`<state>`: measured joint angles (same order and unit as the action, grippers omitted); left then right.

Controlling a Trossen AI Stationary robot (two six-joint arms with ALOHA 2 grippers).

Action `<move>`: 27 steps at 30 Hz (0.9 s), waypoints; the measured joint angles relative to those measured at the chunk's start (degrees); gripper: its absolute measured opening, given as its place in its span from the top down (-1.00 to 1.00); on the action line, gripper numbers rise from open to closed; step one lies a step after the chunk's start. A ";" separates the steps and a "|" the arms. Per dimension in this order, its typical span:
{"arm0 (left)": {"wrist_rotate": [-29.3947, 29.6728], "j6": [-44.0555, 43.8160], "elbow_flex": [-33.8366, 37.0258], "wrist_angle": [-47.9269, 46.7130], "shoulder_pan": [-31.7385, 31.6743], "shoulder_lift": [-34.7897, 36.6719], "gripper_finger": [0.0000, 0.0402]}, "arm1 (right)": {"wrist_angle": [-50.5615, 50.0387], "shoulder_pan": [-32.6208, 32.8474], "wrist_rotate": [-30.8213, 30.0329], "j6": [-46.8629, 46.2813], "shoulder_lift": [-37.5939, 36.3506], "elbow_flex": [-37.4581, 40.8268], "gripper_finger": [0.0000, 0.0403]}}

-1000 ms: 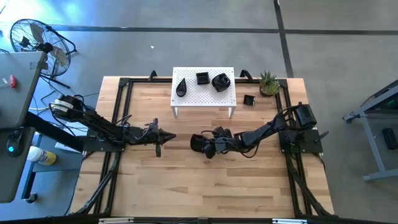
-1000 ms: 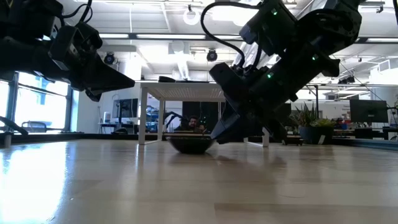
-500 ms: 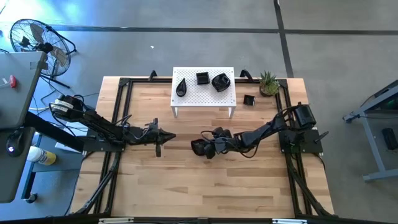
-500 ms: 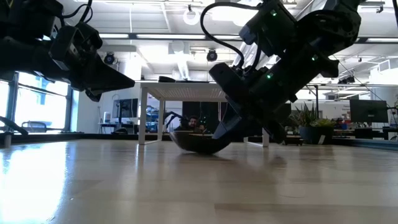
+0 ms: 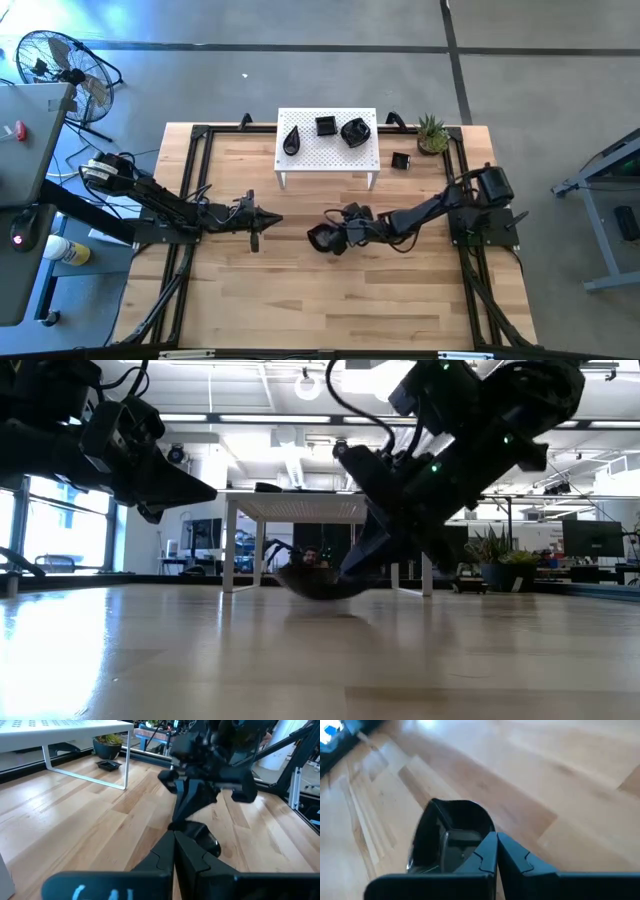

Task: Pick & Place Mini shaped plates
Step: Stack the leaf shaped bowl on top of the leaf shaped bowls on the shelf

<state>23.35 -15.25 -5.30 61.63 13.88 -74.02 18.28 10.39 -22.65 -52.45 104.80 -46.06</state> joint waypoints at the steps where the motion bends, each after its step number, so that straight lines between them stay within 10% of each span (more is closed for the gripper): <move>1: 0.00 -0.01 -0.02 -0.02 -0.01 0.00 1.00 | -0.71 0.01 -1.25 0.01 -0.73 0.00 1.00; 15: -0.71 -0.43 -0.02 -0.03 0.01 0.00 1.00 | -29.38 8.64 -26.16 -28.35 -5.93 0.02 1.00; 27: -0.79 -1.45 -0.02 -0.02 0.01 0.00 1.00 | -32.17 6.11 -19.47 -26.85 -4.96 0.07 0.73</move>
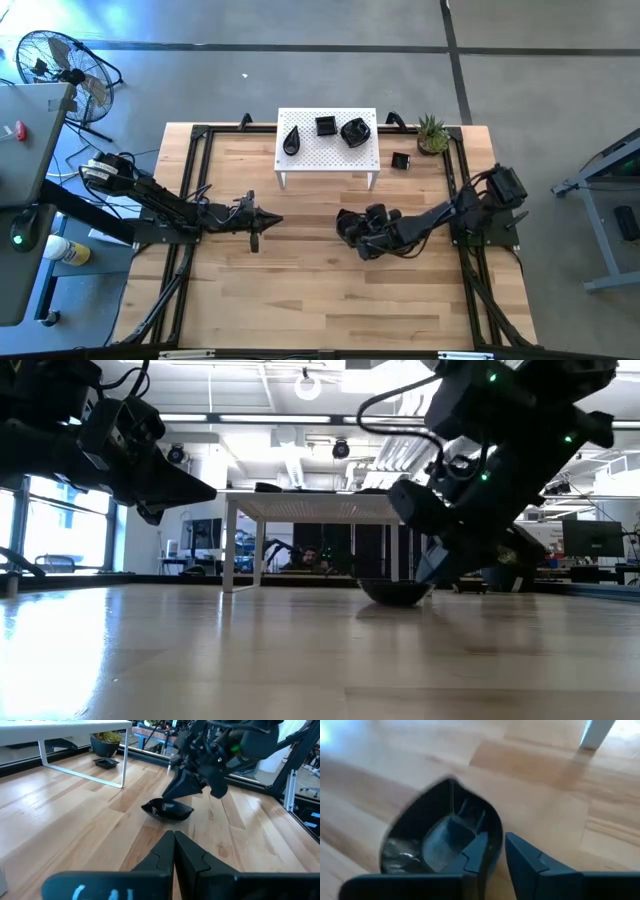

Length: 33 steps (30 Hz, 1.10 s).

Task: Pick & Place Mini shaped plates
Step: Stack the leaf shaped bowl on top of the leaf shaped bowls on the shelf

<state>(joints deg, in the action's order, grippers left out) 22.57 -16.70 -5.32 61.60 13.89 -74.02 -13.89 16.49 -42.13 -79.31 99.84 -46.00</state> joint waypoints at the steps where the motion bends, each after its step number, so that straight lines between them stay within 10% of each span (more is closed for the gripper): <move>1: 0.00 -0.08 0.00 0.00 0.00 0.00 1.00 | -0.17 -0.55 1.57 1.64 0.01 0.00 0.68; 9: -0.09 -0.08 0.00 -0.02 0.00 0.00 1.00 | 1.88 -6.08 16.61 15.06 -0.21 -0.07 0.52; 33: -0.04 -0.08 0.00 -0.15 0.00 0.00 1.00 | 15.93 -5.82 13.52 20.68 -3.66 0.04 0.99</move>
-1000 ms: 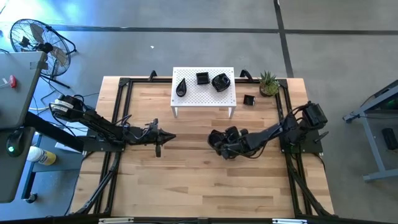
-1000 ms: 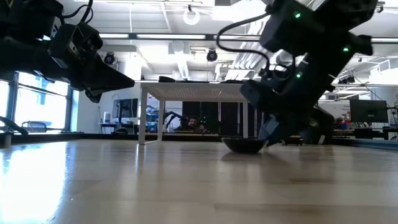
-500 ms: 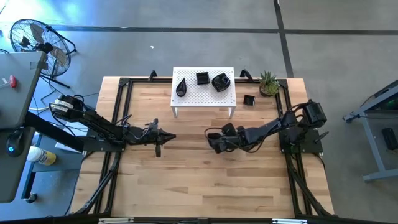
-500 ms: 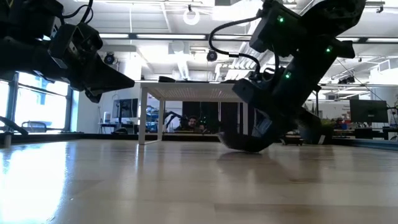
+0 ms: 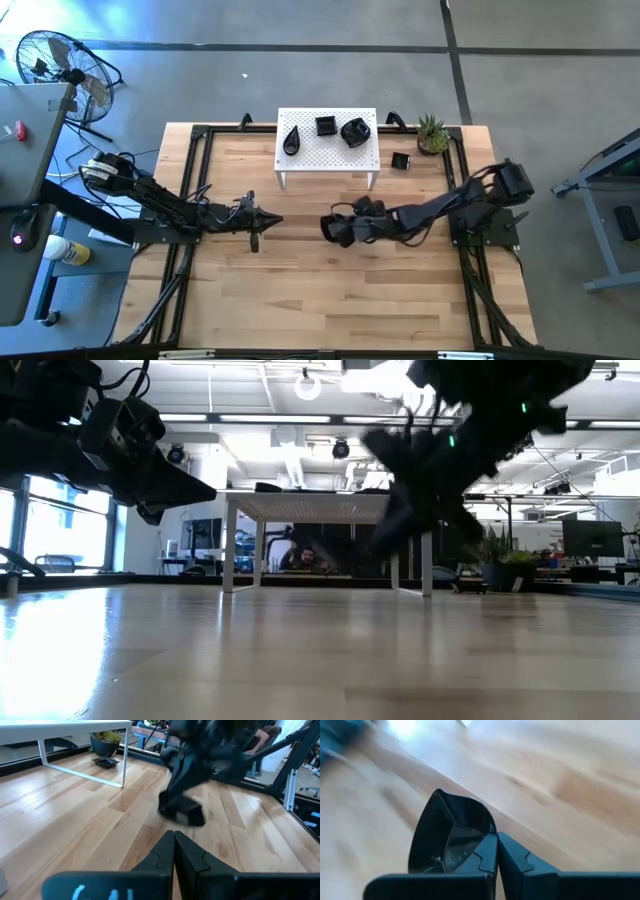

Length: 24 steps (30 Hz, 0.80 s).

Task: Pick & Place Mini shaped plates
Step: Stack the leaf shaped bowl on top of the leaf shaped bowls on the shelf

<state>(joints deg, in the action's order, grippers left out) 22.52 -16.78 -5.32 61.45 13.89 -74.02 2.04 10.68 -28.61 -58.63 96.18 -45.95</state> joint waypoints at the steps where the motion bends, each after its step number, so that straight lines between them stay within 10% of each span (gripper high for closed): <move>1: 0.00 0.00 0.00 0.04 0.00 0.00 1.00 | 1.55 0.00 -0.19 1.10 -1.24 0.00 0.99; 12: 0.22 0.00 0.00 0.06 0.00 0.00 1.00 | 11.74 -5.95 -15.84 15.15 -19.54 -0.16 0.99; 24: 0.62 0.00 0.00 0.56 0.00 0.00 1.00 | -4.61 -29.60 -11.69 6.27 -19.06 -11.62 0.99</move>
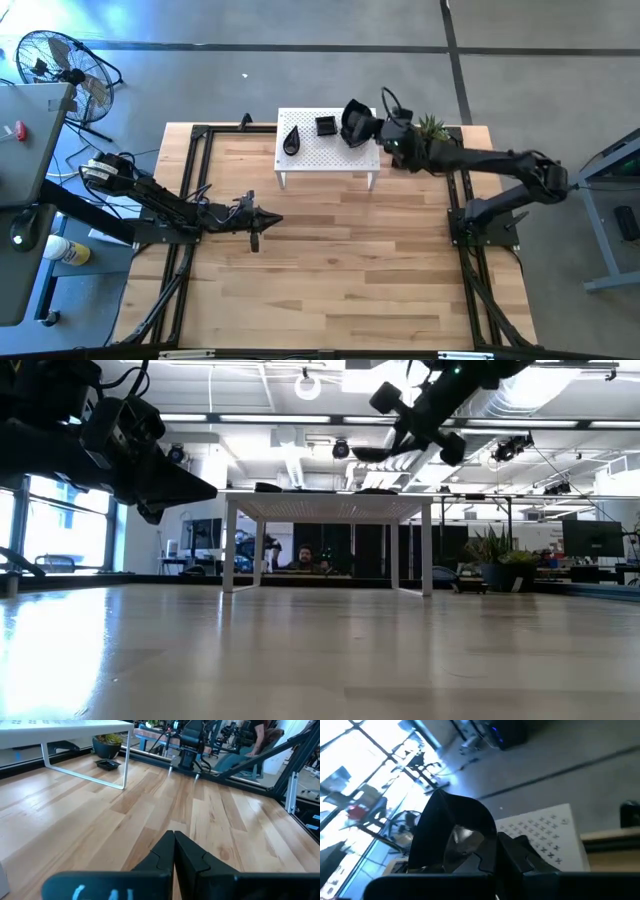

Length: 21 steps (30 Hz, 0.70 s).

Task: Pick & Place Mini shaped plates
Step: Stack the leaf shaped bowl on top of the leaf shaped bowls on the shelf

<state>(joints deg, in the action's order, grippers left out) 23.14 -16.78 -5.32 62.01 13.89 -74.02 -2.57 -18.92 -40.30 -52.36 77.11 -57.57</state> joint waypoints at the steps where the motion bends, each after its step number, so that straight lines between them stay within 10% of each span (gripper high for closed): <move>1: -0.01 0.00 0.00 0.02 0.00 0.00 1.00 | -2.49 -0.79 0.48 -2.46 0.44 -1.07 0.99; 21: -0.05 -1.50 0.00 0.03 0.00 0.00 1.00 | -16.15 -1.30 -0.09 -32.55 8.92 -6.54 0.95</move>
<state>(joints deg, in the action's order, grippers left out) 23.09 -18.27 -5.32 62.04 13.89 -74.02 -18.72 -20.23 -40.39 -84.92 86.03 -64.12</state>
